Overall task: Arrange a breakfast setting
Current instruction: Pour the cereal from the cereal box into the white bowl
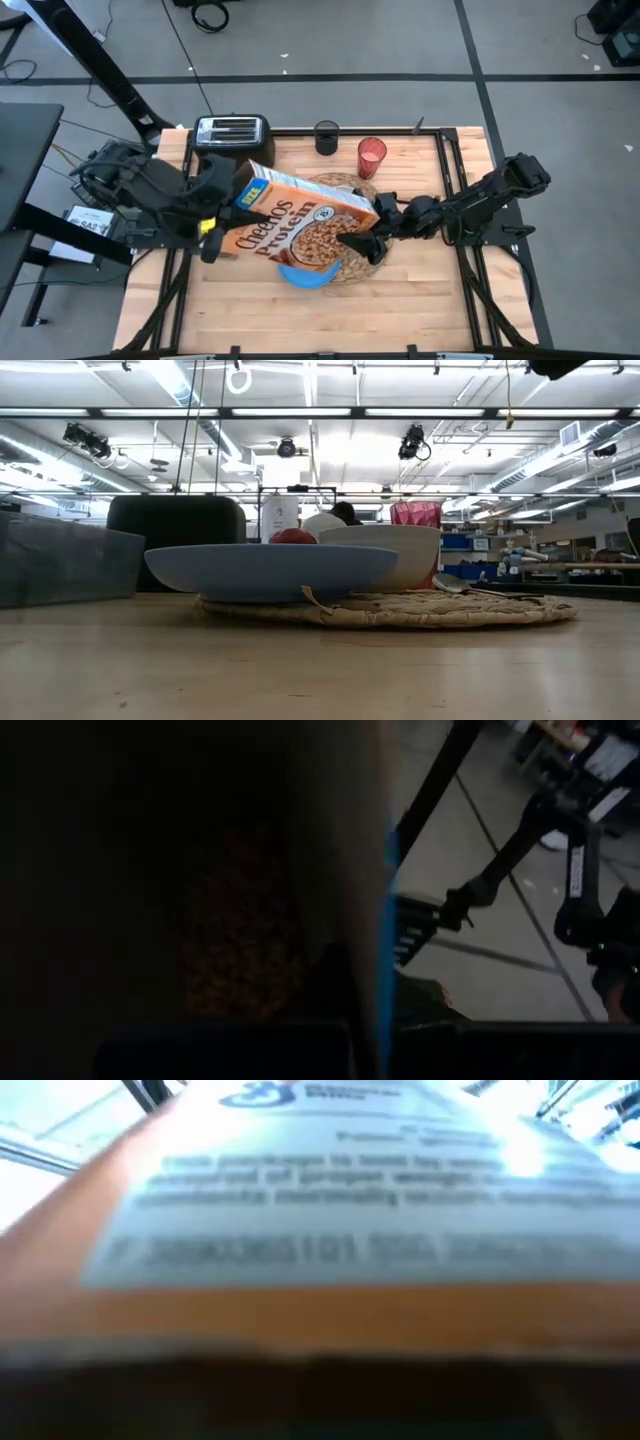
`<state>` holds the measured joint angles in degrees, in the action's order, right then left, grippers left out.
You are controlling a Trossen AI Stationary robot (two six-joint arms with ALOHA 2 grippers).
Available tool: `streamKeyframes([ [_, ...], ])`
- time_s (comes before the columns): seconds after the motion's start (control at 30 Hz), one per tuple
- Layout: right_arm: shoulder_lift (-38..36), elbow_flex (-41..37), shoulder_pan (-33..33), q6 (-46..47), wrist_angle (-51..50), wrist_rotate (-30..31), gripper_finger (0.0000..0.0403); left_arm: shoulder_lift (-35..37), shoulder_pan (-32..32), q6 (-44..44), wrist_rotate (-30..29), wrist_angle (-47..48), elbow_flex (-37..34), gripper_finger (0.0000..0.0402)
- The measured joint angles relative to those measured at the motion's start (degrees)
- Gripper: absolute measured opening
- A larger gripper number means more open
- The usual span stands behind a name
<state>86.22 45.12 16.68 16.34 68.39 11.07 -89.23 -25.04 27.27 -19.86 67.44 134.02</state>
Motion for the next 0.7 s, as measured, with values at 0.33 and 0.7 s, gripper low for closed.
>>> streamKeyframes([
  [0.33, -0.48, 0.64, -1.26, -4.02, 1.10, -1.11, 0.0283, 0.25, 1.60, 1.15, -0.81, -1.86, 0.00, 0.0061],
  [0.7, -5.05, -4.01, -1.24, -5.03, 0.78, -0.77, 0.0283, 7.12, -0.55, 6.95, 3.53, -2.64, -0.20, 0.0181],
])
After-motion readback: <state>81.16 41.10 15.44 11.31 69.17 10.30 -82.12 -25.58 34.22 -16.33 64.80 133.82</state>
